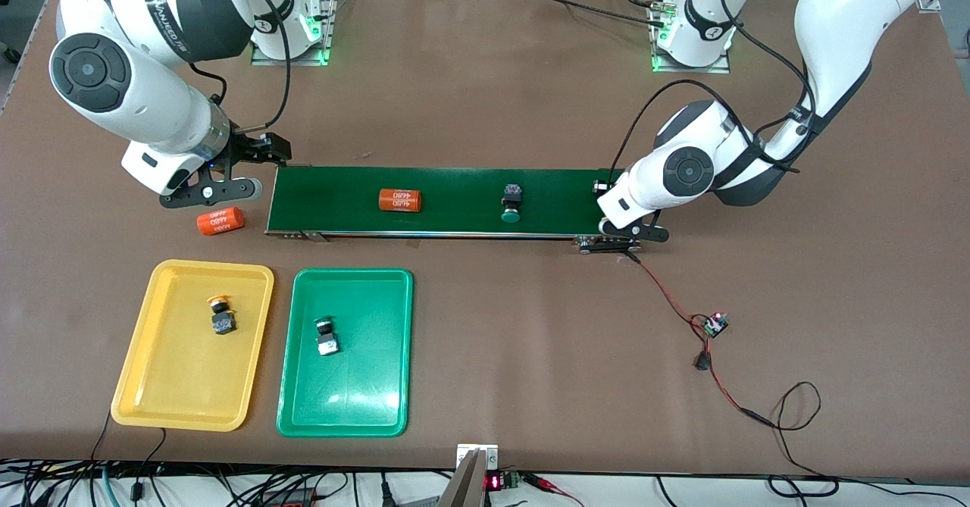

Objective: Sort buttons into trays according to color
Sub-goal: 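Lower the yellow-capped button onto the belt with the left gripper and release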

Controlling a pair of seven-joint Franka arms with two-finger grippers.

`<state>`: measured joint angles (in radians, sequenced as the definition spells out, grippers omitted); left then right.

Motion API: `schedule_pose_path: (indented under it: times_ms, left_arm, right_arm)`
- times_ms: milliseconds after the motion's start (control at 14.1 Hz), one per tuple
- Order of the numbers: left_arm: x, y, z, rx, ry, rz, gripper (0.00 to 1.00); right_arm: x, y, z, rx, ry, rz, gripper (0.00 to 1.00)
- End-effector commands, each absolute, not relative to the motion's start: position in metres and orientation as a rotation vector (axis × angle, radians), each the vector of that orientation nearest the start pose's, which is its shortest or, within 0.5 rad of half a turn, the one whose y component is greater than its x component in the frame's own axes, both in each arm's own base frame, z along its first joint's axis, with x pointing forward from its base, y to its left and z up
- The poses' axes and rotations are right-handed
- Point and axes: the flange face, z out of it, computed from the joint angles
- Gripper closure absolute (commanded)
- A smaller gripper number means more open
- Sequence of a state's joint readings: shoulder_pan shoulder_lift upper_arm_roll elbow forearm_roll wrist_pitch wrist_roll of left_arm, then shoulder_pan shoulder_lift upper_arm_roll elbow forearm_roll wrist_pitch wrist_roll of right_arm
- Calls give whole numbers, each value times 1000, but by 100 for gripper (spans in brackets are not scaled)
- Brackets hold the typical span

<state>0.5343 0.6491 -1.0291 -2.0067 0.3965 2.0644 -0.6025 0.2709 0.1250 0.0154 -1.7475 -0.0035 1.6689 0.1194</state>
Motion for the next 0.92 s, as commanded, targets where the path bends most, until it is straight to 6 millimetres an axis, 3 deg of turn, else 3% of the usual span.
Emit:
schedule_pose_path:
  times_ms: [0,71,141,212,636,707,848]
  left_arm:
    - [515,-237,255,-3169,163,440,91]
    - [516,-239,255,-3173,170,427,78]
    - [517,-240,256,-3175,170,426,43]
    - [518,-238,256,-3175,166,424,0]
    - [523,-239,267,-3166,150,411,0]
    - [535,-238,286,-3138,77,422,0]
    - [546,-245,317,-3126,41,412,0]
  right_arm:
    - [554,163,477,-3131,-253,325,0]
    - [553,164,477,-3124,-248,329,0]
    - [554,164,476,-3113,-234,332,0]
    - [554,165,474,-3102,-229,339,0]
    - [562,179,458,-3034,-188,304,0]
    - [560,189,453,-3025,-200,257,0]
    - [556,189,447,-3024,-198,206,0]
